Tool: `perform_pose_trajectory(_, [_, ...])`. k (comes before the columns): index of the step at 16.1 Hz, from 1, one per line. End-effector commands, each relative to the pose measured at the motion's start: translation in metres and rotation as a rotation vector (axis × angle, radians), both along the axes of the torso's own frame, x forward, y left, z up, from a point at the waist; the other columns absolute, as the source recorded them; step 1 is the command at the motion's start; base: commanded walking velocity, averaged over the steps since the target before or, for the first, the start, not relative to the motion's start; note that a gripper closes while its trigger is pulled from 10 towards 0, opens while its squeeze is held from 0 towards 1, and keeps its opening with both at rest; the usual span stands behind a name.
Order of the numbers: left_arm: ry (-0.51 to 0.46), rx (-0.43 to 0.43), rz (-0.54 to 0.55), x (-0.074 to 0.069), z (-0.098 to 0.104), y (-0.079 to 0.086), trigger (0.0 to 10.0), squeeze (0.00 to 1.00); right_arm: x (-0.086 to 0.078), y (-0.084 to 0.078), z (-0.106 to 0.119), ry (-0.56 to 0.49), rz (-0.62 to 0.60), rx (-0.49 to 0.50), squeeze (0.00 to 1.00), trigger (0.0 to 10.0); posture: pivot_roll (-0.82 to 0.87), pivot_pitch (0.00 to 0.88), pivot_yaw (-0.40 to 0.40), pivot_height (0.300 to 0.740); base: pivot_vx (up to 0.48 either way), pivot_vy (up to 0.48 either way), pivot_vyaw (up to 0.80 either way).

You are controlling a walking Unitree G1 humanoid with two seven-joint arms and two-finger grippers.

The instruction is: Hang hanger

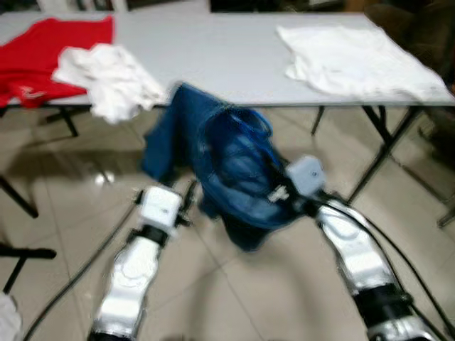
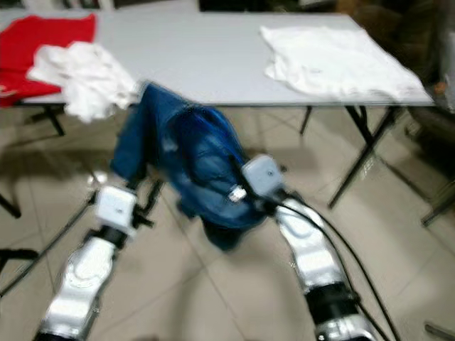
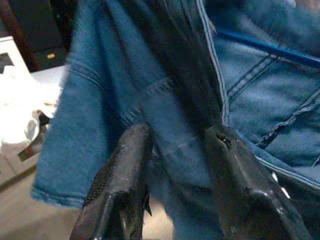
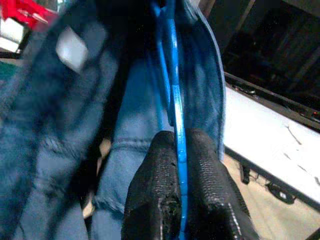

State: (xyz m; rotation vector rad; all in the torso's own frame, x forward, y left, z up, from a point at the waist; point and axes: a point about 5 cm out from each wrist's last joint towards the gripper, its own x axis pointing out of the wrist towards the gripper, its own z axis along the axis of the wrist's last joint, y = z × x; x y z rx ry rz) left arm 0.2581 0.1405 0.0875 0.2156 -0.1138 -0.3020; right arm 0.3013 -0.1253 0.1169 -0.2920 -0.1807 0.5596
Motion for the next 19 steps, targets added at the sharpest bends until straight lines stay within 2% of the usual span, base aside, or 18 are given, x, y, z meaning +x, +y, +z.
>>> perform_pose_trajectory(1, [0.001,0.018,0.037,0.0,0.001,0.011,10.0,0.0,0.002,0.01,0.014,-0.063,0.031,0.027,0.0,10.0,0.04,0.032,-0.003,0.74,0.48,0.0,0.0])
perform_pose_trajectory(10, [0.0,0.02,0.037,0.001,0.001,0.011,10.0,0.0,0.008,0.011,0.018,-0.085,0.011,0.02,0.0,10.0,0.04,0.032,-0.001,0.74,0.465,0.0,0.0])
perform_pose_trajectory(15, [-0.004,0.021,0.036,0.002,0.002,0.01,10.0,0.0,0.023,0.005,0.029,-0.115,-0.043,0.005,0.0,10.0,0.04,0.031,0.0,0.74,0.466,0.0,0.0])
perform_pose_trajectory(19, [-0.006,0.021,0.036,0.002,0.002,0.01,10.0,0.0,0.039,0.005,0.047,-0.16,-0.096,0.026,0.0,10.0,0.04,0.029,0.0,0.74,0.48,0.0,0.0])
